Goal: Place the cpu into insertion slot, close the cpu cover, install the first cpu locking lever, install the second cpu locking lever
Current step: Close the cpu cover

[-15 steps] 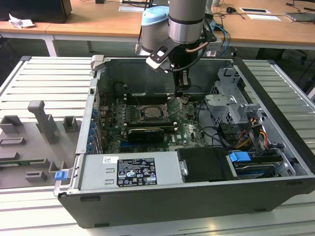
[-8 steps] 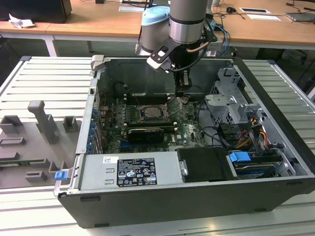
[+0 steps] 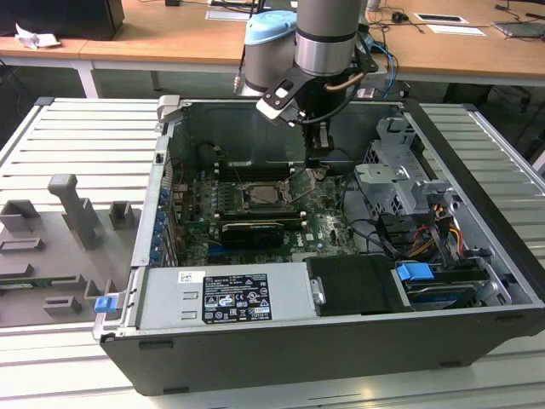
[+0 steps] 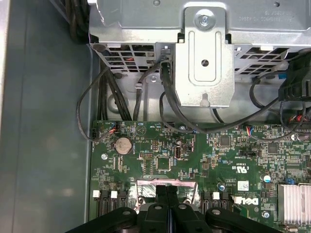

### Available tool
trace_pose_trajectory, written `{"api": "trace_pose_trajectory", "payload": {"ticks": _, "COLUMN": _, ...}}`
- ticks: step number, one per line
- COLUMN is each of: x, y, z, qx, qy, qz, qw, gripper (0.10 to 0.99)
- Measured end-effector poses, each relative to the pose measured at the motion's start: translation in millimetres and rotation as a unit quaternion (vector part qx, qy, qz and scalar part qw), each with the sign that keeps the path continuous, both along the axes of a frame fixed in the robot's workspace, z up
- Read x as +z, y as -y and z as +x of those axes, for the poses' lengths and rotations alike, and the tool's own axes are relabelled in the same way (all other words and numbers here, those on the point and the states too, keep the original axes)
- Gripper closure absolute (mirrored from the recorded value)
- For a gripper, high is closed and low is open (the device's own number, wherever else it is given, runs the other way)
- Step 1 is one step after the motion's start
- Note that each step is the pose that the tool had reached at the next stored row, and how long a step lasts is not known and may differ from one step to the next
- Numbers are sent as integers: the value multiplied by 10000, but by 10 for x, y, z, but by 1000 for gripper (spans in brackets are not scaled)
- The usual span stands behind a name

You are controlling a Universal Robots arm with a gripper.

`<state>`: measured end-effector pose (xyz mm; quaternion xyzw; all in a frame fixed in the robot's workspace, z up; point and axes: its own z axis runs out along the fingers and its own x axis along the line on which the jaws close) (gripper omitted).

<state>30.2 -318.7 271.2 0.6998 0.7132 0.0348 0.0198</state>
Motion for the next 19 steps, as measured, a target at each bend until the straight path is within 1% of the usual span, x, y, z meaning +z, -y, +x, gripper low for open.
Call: {"api": "trace_pose_trajectory", "payload": {"ticks": 19, "x": -3, "y": 0, "z": 99, "qx": 0, "qy": 0, "qz": 0, "qw": 10000, "gripper": 980}}
